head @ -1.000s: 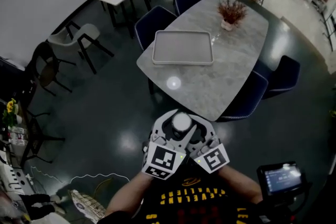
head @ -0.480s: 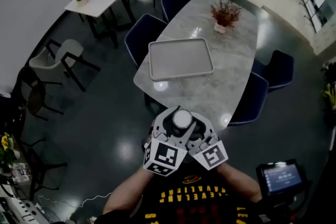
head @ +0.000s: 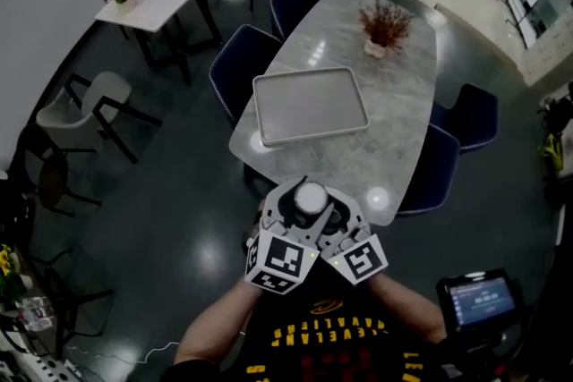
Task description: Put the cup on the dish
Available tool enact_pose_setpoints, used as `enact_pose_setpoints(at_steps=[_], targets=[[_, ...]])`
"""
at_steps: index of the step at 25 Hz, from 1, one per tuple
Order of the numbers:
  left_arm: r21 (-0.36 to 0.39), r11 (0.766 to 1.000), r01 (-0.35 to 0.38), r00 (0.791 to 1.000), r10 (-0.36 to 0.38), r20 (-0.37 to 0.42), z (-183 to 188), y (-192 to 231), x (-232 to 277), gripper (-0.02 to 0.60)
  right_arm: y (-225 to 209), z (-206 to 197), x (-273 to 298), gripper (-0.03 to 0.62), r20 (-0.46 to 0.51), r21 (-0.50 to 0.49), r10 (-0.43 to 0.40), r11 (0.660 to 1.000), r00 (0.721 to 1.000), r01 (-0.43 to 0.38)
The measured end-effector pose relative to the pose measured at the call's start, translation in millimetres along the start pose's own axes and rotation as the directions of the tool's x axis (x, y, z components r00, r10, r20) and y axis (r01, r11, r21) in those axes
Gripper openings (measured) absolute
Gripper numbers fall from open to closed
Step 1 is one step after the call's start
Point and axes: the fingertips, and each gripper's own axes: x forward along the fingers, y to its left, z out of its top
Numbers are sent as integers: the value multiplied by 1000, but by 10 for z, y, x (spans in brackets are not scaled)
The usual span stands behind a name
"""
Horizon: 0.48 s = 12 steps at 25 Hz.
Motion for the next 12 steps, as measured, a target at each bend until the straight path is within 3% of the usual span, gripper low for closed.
enact_pose_setpoints(at_steps=[12], targets=[[3, 1000, 4, 999, -4, -44, -91, 513, 495, 256, -450, -199, 517, 239, -14, 44, 0, 999, 1000, 1]])
